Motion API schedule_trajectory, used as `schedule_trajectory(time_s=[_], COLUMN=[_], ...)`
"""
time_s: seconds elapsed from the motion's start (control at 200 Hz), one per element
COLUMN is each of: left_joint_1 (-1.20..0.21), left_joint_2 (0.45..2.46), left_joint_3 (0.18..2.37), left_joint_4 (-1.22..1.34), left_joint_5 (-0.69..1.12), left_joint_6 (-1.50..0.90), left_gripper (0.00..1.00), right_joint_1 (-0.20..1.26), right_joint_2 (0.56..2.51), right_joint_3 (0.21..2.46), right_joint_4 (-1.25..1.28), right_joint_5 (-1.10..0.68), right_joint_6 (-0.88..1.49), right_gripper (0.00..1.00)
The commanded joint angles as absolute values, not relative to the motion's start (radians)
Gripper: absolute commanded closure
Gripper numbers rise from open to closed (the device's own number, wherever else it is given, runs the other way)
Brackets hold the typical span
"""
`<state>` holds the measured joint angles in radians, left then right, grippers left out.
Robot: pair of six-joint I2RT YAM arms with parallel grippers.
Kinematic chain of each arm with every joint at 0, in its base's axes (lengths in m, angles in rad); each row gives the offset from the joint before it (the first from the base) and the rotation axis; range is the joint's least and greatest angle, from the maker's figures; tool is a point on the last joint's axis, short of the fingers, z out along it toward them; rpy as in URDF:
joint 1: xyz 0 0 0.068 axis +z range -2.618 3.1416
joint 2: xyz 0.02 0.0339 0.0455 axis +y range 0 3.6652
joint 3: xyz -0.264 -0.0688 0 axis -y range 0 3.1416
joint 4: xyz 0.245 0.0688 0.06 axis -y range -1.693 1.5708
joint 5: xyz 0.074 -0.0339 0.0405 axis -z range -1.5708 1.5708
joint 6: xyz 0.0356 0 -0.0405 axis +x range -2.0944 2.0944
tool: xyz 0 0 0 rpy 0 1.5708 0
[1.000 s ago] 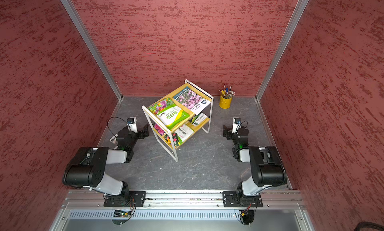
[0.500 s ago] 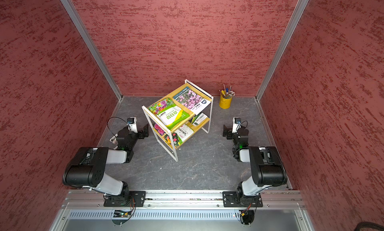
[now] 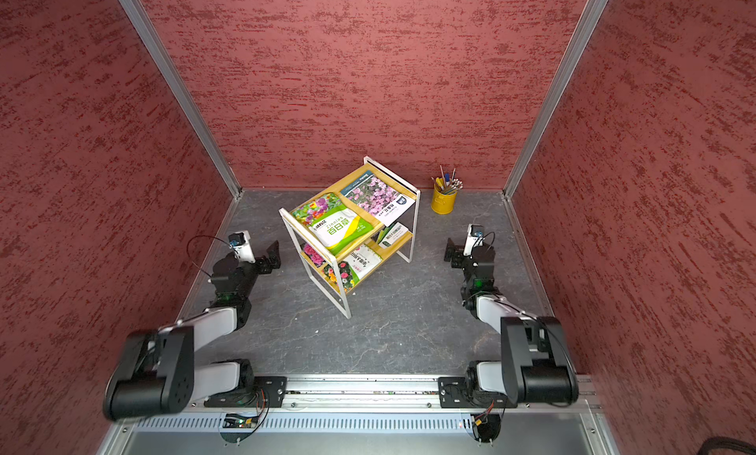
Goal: Take the seed bag off the shelf
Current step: Adjust the shelf at the center of the board.
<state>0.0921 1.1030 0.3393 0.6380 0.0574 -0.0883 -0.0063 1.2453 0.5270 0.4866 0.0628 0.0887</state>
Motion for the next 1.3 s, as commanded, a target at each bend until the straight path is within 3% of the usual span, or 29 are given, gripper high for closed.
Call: schedule_trajectory(time_s=[0.0,0.17,0.331,0.591,0.842,1.293], left_joint_1=[0.08,0.026,-0.004,-0.107,-0.276,-0.188], left_joint_2=[0.919,0.83,0.806,0.663,0.801,1.147], left_joint_3=[0.445,0.716,0.789,0.727,0.759,0.965], left_joint_4=[0.217,-0.36,-0.571,-0.623,-0.555,-0.484], left_joint_5=[0.018,0.092,0.285,0.328,0.274,0.383], left_joint_6=[-0.232,-0.421,-0.527,-0.623,-0.628,-0.497], left_gripper=[0.0,0.0,0.0,0.0,0.0,0.0], right_joint_1=[-0.004,-0.005,-0.004,-0.004,0.024,0.093], right_joint_2=[1.149,1.291,1.476,1.694,1.747,1.676], right_joint_3=[0.708,1.038,1.292,1.503,1.518,1.416], right_joint_4=[0.076,-0.312,-0.46,-0.459,-0.443,-0.456], right_joint_5=[0.132,-0.09,-0.252,-0.464,-0.497,-0.49], right_joint_6=[0.264,0.449,0.524,0.672,0.719,0.663], right_gripper=[0.02,0.02,0.02,0.02,0.02,0.02])
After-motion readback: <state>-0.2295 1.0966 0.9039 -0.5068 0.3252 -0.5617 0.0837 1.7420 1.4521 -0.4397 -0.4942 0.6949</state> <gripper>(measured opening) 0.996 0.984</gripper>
